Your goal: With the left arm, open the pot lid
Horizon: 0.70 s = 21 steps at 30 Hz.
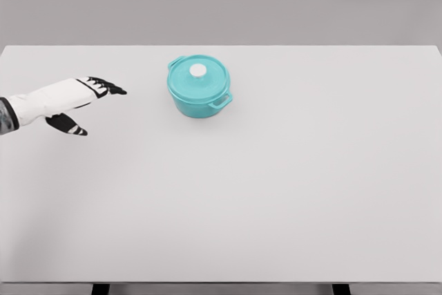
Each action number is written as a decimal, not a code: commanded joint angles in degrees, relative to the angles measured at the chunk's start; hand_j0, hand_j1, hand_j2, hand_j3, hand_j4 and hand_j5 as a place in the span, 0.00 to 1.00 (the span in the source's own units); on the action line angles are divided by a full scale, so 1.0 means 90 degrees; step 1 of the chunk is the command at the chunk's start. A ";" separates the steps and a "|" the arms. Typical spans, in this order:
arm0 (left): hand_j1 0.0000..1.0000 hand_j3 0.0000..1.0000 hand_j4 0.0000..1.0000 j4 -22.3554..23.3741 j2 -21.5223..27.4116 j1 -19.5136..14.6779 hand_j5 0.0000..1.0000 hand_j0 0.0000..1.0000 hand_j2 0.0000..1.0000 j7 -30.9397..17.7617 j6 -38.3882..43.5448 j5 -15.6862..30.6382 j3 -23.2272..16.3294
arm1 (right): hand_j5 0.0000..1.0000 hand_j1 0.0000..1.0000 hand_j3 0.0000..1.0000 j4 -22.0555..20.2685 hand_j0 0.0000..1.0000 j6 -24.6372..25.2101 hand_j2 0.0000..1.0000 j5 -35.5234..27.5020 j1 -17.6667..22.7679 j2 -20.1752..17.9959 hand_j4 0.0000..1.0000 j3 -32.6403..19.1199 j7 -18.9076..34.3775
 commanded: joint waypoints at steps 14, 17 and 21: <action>1.00 1.00 1.00 0.0272 -0.0249 -0.2509 1.00 1.00 1.00 -0.0534 0.0013 0.0065 -0.2757 | 1.00 1.00 1.00 0.0009 1.00 0.0068 1.00 0.0001 0.0000 -0.0001 1.00 0.0002 -0.0031; 1.00 1.00 1.00 0.0896 -0.1225 -0.3534 1.00 1.00 1.00 -0.0582 0.0013 0.0045 -0.3315 | 1.00 1.00 1.00 0.0009 1.00 0.0068 1.00 0.0001 0.0000 -0.0001 1.00 0.0002 -0.0031; 1.00 1.00 1.00 0.1502 -0.1841 -0.3965 1.00 1.00 1.00 -0.0563 0.0013 0.0084 -0.3383 | 1.00 1.00 1.00 0.0009 1.00 0.0067 1.00 0.0001 0.0010 -0.0001 1.00 0.0002 -0.0031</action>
